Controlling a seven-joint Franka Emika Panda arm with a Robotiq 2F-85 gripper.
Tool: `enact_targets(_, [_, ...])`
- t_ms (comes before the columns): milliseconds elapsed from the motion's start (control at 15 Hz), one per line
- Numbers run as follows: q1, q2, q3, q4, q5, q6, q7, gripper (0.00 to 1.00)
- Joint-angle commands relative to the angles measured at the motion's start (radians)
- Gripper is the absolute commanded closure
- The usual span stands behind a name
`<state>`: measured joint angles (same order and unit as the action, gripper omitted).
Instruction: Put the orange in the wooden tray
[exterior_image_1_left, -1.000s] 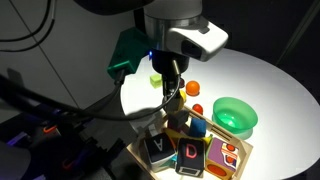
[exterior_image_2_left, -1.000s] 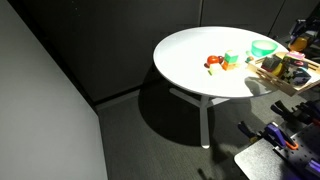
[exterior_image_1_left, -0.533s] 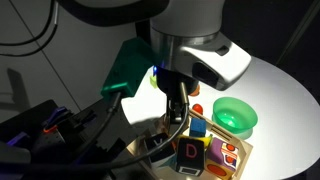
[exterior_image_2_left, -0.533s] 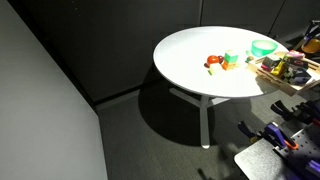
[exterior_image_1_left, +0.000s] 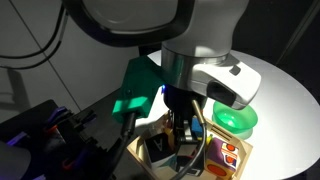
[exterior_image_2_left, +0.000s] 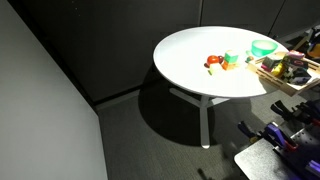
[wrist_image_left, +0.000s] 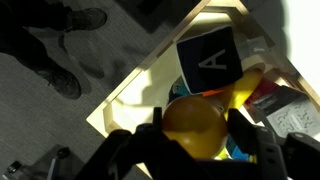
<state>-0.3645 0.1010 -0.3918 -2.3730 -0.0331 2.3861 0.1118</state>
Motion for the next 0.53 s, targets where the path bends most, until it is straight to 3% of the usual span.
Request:
enact_targets(0, [-0.007, 0.039, -0.011, 0.042, -0.053, -0.012, 0.006, 0.58])
enact_targets(467, [-0.004, 0.096, -0.026, 0.076, -0.123, 0.002, 0.002, 0.58])
